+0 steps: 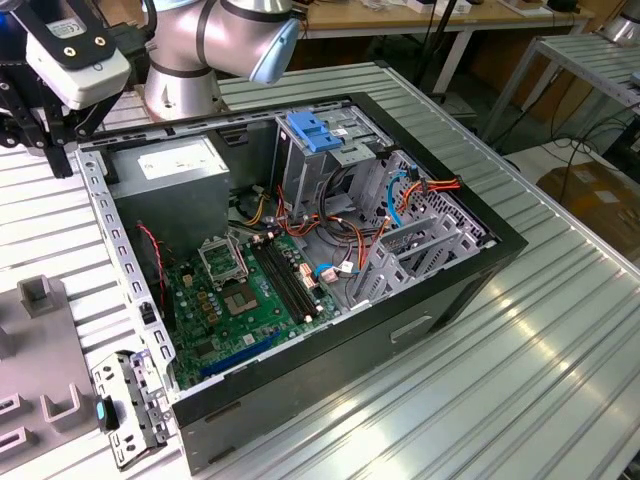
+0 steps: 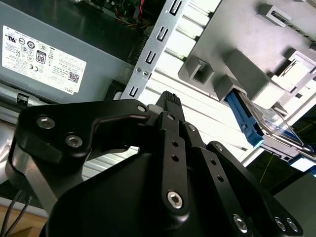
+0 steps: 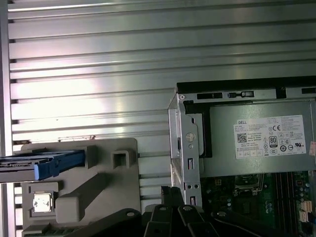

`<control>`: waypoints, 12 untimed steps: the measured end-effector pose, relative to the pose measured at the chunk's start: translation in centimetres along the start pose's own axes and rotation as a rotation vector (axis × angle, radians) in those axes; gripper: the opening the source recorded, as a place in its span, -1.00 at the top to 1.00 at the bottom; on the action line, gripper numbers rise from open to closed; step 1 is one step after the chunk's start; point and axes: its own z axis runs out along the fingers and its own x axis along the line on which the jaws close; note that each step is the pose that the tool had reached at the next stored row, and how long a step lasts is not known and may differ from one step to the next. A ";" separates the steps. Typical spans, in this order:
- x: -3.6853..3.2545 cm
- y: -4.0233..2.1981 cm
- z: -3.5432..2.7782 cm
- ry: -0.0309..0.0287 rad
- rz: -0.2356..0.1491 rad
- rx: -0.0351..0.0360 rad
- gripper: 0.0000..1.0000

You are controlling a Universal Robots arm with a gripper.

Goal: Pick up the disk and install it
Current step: 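Reach for the disk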

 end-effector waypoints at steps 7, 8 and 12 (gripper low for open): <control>0.62 -0.05 0.02 0.0005 0.000 0.0001 0.79; 0.74 -0.06 0.03 0.0005 0.000 0.0001 0.79; 1.21 -0.10 0.04 0.0008 0.000 0.0001 0.79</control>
